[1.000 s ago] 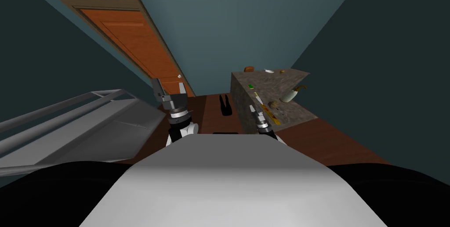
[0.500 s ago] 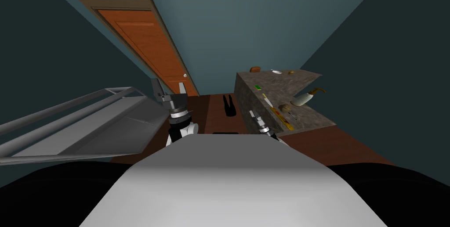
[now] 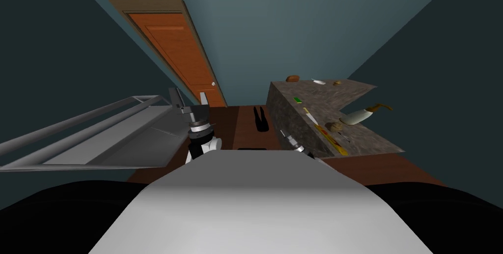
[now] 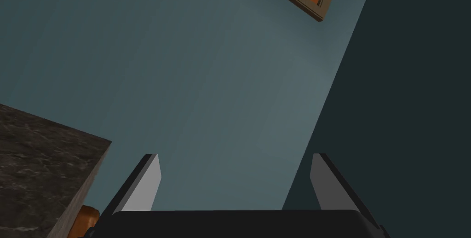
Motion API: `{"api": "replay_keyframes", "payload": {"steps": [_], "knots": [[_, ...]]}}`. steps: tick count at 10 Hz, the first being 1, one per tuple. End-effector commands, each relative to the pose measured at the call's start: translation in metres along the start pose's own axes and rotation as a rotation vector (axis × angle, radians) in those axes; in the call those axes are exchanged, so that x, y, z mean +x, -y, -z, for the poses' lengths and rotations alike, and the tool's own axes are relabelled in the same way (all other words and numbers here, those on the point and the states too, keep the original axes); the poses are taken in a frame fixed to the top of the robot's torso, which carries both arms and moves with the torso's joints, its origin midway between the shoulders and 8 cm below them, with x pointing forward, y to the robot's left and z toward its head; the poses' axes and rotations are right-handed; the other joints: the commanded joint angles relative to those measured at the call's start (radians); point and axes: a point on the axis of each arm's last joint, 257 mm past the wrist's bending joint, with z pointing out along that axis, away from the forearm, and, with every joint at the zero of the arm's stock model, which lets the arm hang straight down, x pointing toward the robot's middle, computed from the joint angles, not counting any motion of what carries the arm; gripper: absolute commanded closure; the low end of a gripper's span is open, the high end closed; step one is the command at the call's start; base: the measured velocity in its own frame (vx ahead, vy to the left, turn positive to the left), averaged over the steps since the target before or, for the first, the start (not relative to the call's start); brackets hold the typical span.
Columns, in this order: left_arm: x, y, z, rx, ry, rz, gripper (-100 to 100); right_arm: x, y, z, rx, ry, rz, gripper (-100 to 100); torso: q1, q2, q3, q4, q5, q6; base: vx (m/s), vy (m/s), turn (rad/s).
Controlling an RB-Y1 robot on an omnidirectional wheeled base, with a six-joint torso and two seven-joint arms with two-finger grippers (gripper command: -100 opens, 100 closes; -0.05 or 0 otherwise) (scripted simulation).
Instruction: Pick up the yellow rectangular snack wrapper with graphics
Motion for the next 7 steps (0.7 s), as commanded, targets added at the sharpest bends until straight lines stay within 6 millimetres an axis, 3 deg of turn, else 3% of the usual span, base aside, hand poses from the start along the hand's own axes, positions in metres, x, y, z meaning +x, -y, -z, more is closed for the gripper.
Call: {"api": "replay_keyframes", "payload": {"steps": [1,2,4,5,6,7], "knots": [[0.000,0.000,0.000,0.000,0.000,0.000,0,0.003,0.008,0.016,0.032,-0.043,0.025,-100,0.000,0.000,0.000,0.000,0.000,0.000,0.068,0.129,0.077],[0.000,0.000,0.000,0.000,0.000,0.000,0,0.010,0.027,0.035,0.086,-0.081,0.039,-100,-0.001,0.000,0.000,0.000,0.000,0.000,0.085,0.136,0.123],[0.000,0.000,0.000,0.000,0.000,0.000,0,0.007,0.029,0.038,0.092,-0.109,0.059,-100,-0.002,0.000,0.000,0.000,0.000,0.001,0.040,0.086,0.030],[0.000,0.000,0.000,0.000,0.000,0.000,0,0.012,0.048,0.060,0.149,-0.156,0.077,-100,-0.005,0.003,0.001,0.000,-0.001,0.001,0.035,0.105,0.120],[0.000,0.000,0.000,0.000,0.000,0.000,0,0.009,0.049,0.062,0.154,-0.174,0.091,-100,-0.003,0.002,0.001,0.001,-0.001,0.000,0.055,0.092,0.063],[0.000,0.000,0.000,0.000,0.000,0.000,0,0.013,0.067,0.085,0.212,-0.217,0.106,-100,-0.004,0.002,0.001,0.000,-0.001,0.001,0.064,0.117,0.152]]}}
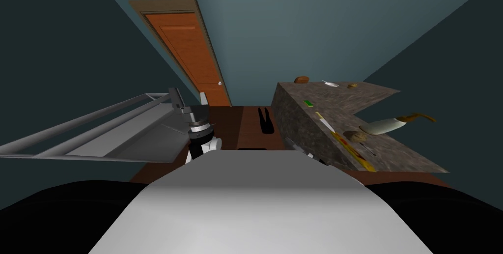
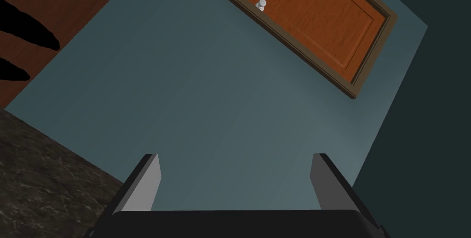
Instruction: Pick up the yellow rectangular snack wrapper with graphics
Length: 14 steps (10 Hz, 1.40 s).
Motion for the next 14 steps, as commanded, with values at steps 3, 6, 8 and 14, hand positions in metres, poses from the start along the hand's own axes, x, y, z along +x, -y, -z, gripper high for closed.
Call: {"api": "replay_keyframes", "payload": {"steps": [3,6,8,14], "knots": [[0.000,0.000,0.000,0.000,0.000,0.000,0,0.005,0.032,0.035,0.099,-0.112,0.060,-100,0.000,0.000,0.000,0.000,0.000,0.000,0.066,0.099,0.071],[0.000,0.000,0.000,0.000,0.000,0.000,0,0.011,0.072,0.085,0.227,-0.229,0.106,-100,-0.003,0.000,0.000,0.000,0.000,0.001,0.065,0.077,0.086],[0.000,0.000,0.000,0.000,0.000,0.000,0,0.008,0.091,0.113,0.295,-0.296,0.138,-100,-0.004,0.001,0.000,0.000,-0.001,0.000,0.058,0.054,0.068],[0.000,0.000,0.000,0.000,0.000,0.000,0,-0.014,0.137,0.202,0.499,-0.483,0.222,-100,-0.007,0.001,0.001,0.000,-0.001,0.001,0.052,0.025,0.058]]}}
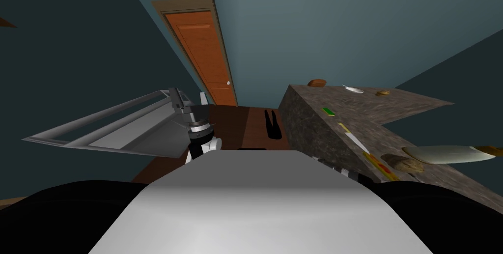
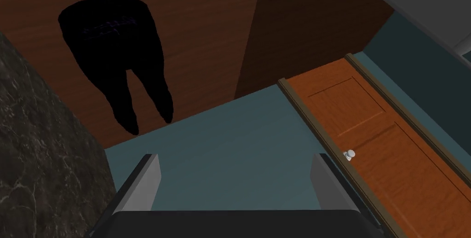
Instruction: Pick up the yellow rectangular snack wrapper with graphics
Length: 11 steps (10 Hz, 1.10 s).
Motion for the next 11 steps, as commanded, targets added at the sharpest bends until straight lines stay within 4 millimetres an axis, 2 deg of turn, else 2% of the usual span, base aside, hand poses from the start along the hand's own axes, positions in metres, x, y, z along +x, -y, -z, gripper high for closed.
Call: {"api": "replay_keyframes", "payload": {"steps": [1,2,3,5,6,8,10,11], "knots": [[0.000,0.000,0.000,0.000,0.000,0.000,0,-0.001,0.013,0.015,0.036,-0.034,0.018,-100,0.000,0.000,0.000,0.000,0.000,0.000,0.038,0.002,0.037],[0.000,0.000,0.000,0.000,0.000,0.000,0,0.007,0.036,0.035,0.098,-0.086,0.031,-100,0.000,0.001,0.000,0.000,0.000,0.000,0.041,-0.022,0.065],[0.000,0.000,0.000,0.000,0.000,0.000,0,0.004,0.037,0.037,0.102,-0.091,0.040,-100,-0.002,0.001,0.000,0.000,0.000,0.000,0.033,-0.028,0.034],[0.000,0.000,0.000,0.000,0.000,0.000,0,0.014,0.079,0.081,0.226,-0.192,0.069,-100,-0.003,0.001,0.001,0.000,0.000,0.000,0.046,-0.048,0.059],[0.000,0.000,0.000,0.000,0.000,0.000,0,0.011,0.080,0.083,0.230,-0.197,0.078,-100,-0.004,0.000,0.000,0.000,-0.001,0.000,0.039,-0.065,0.026],[0.000,0.000,0.000,0.000,0.000,0.000,0,0.014,0.115,0.127,0.346,-0.288,0.104,-100,-0.006,0.002,0.001,0.000,-0.001,0.000,0.026,-0.099,0.043],[0.000,0.000,0.000,0.000,0.000,0.000,0,0.014,0.115,0.127,0.346,-0.288,0.104,-100,-0.007,0.002,0.001,0.000,-0.002,0.000,0.018,-0.062,0.013],[0.000,0.000,0.000,0.000,0.000,0.000,0,0.016,0.129,0.148,0.397,-0.328,0.113,-100,-0.003,0.003,0.002,0.001,-0.001,0.000,0.008,-0.053,0.015]]}}
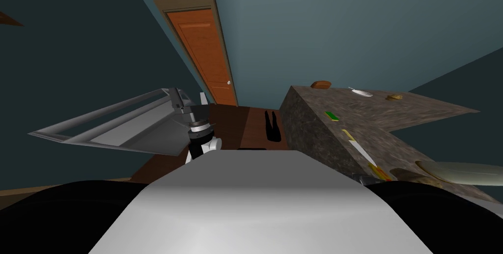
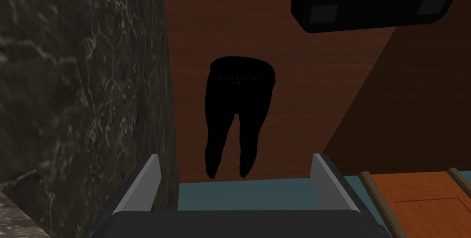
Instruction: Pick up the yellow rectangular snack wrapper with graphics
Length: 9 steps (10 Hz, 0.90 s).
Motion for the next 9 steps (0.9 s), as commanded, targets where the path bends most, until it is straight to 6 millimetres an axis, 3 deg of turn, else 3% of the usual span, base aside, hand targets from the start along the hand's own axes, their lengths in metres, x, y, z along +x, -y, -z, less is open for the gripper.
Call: {"api": "replay_keyframes", "payload": {"steps": [1,5,8,9], "knots": [[0.000,0.000,0.000,0.000,0.000,0.000,0,0.014,0.026,0.018,0.071,-0.058,0.009,-100,0.000,0.000,0.000,0.000,0.000,0.000,0.019,-0.112,0.044],[0.000,0.000,0.000,0.000,0.000,0.000,0,0.048,0.067,0.053,0.191,-0.174,0.004,-100,-0.008,0.000,0.000,0.000,-0.002,0.000,0.005,-0.177,0.021],[0.000,0.000,0.000,0.000,0.000,0.000,0,0.077,0.068,0.057,0.209,-0.227,-0.027,-100,-0.010,0.002,0.001,0.001,-0.003,0.000,-0.011,-0.200,-0.002],[0.000,0.000,0.000,0.000,0.000,0.000,0,0.071,0.069,0.057,0.209,-0.216,-0.017,-100,-0.010,0.001,0.001,0.000,-0.003,0.000,-0.001,-0.093,0.007]]}}
